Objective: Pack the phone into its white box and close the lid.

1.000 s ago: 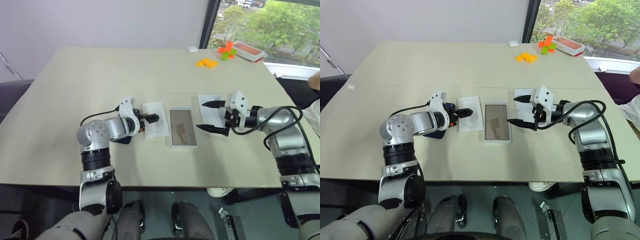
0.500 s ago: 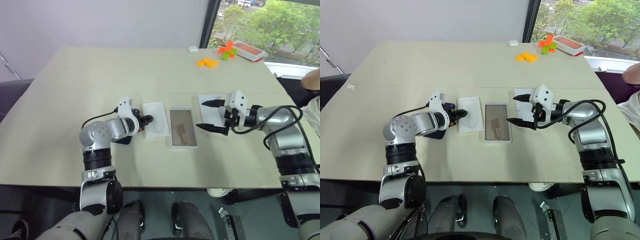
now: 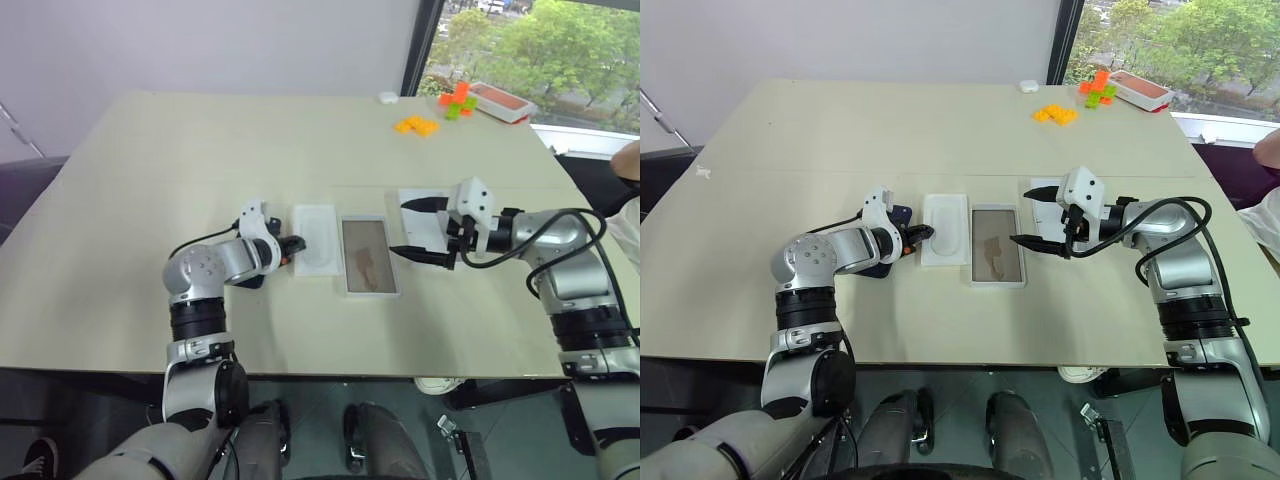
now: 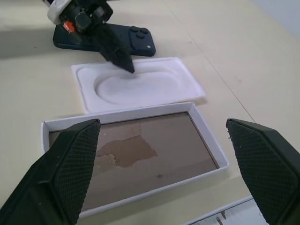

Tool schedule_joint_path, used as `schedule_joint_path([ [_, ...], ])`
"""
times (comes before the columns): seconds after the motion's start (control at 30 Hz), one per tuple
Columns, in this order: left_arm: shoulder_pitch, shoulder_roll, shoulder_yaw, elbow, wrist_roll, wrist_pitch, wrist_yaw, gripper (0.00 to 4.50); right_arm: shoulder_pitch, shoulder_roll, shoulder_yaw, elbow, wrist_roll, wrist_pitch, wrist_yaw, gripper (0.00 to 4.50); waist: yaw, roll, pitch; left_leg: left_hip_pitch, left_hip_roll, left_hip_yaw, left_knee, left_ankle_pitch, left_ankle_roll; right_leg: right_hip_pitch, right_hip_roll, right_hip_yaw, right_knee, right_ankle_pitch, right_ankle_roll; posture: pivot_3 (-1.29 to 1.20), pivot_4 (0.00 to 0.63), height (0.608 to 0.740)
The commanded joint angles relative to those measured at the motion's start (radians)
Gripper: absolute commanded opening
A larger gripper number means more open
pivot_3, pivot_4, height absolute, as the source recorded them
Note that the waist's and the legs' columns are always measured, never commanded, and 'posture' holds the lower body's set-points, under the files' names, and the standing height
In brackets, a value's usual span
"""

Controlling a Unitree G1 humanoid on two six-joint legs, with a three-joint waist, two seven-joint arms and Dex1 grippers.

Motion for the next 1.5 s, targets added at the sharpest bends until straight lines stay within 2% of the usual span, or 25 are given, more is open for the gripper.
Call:
schedule_joint_path([
  [0.03, -0.003, -0.008, 0.015, -0.011, -0.019, 0.012, 0.002, 0.04, -0.027, 0.0, -0.015, -0.036, 0.015, -0.002, -0.002, 4.5, 0.0, 0.0, 0.0, 0.0, 0.0, 0.0, -0.001, 0.0, 0.0, 0.0, 0.0, 0.0, -0.001, 0.0, 0.0, 0.0, 0.15, 0.74],
  [0.13, -0.01, 0.001, 0.035, -0.012, -0.029, 0.021, 0.0, 0.04, -0.026, 0.003, -0.015, -0.036, 0.017, 0.0, -0.003, 4.5, 0.0, 0.0, 0.0, 0.0, 0.0, 0.0, -0.004, 0.0, 0.0, 0.0, 0.0, 0.0, -0.003, 0.0, 0.0, 0.0, 0.15, 0.74],
  [0.4, -0.064, 0.041, 0.179, -0.063, -0.122, 0.123, 0.016, 0.04, -0.008, -0.003, -0.02, -0.027, 0.015, -0.004, -0.001, 4.5, -0.001, 0.0, 0.0, 0.001, 0.0, 0.0, -0.011, 0.002, 0.003, 0.0, 0.003, 0.0, -0.008, 0.0, 0.002, 0.0, 0.15, 0.74],
  [0.47, -0.065, 0.063, 0.144, -0.108, -0.125, 0.147, -0.005, 0.04, -0.003, -0.007, -0.021, -0.023, 0.019, -0.001, 0.008, 4.5, 0.0, -0.001, 0.0, 0.001, 0.0, 0.0, -0.012, 0.002, 0.003, 0.0, 0.004, 0.0, -0.008, 0.001, 0.005, 0.0, 0.15, 0.74],
  [0.57, -0.096, 0.049, 0.157, -0.131, -0.144, 0.208, 0.0, 0.04, 0.013, -0.028, -0.023, -0.013, 0.032, 0.002, 0.054, 4.5, 0.005, -0.001, 0.001, 0.0, -0.001, 0.0, -0.012, 0.002, 0.003, 0.0, 0.004, 0.0, -0.009, 0.001, 0.006, 0.0, 0.15, 0.74],
  [0.7, -0.124, 0.034, 0.079, -0.164, -0.13, 0.22, -0.015, 0.04, 0.038, -0.068, -0.028, 0.005, 0.055, 0.02, 0.131, 4.5, 0.009, -0.001, 0.001, 0.0, -0.003, 0.001, -0.011, 0.002, 0.003, 0.001, 0.002, 0.0, -0.01, 0.0, 0.005, 0.0, 0.15, 0.74],
  [0.87, -0.133, -0.038, 0.006, -0.148, -0.101, 0.204, -0.004, 0.04, 0.049, -0.106, -0.045, 0.009, 0.081, 0.046, 0.181, 4.5, 0.013, -0.001, 0.001, 0.001, -0.002, 0.001, -0.011, 0.002, 0.003, 0.001, 0.002, 0.0, -0.01, -0.001, 0.003, 0.0, 0.15, 0.74],
  [0.97, -0.137, -0.092, -0.008, -0.129, -0.089, 0.2, 0.01, 0.04, 0.048, -0.103, -0.05, 0.013, 0.076, 0.035, 0.156, 4.5, 0.014, -0.001, 0.001, 0.002, -0.002, 0.001, -0.012, 0.002, 0.003, 0.001, 0.003, 0.0, -0.01, -0.001, 0.003, 0.0, 0.15, 0.74],
  [1.33, -0.136, -0.168, -0.041, -0.083, -0.003, 0.136, 0.067, 0.04, 0.038, -0.095, -0.045, 0.014, 0.068, 0.026, 0.112, 4.5, 0.022, -0.001, 0.001, 0.001, -0.002, 0.0, -0.011, 0.002, 0.003, 0.001, 0.003, 0.0, -0.01, -0.001, 0.003, 0.0, 0.15, 0.74],
  [1.5, -0.122, -0.223, -0.045, -0.1, -0.003, 0.169, 0.084, 0.04, 0.034, -0.087, -0.038, 0.013, 0.061, 0.013, 0.097, 4.5, 0.022, -0.002, 0.001, 0.001, -0.002, 0.0, -0.011, 0.002, 0.003, 0.001, 0.003, 0.0, -0.01, -0.001, 0.003, 0.0, 0.15, 0.74],
])
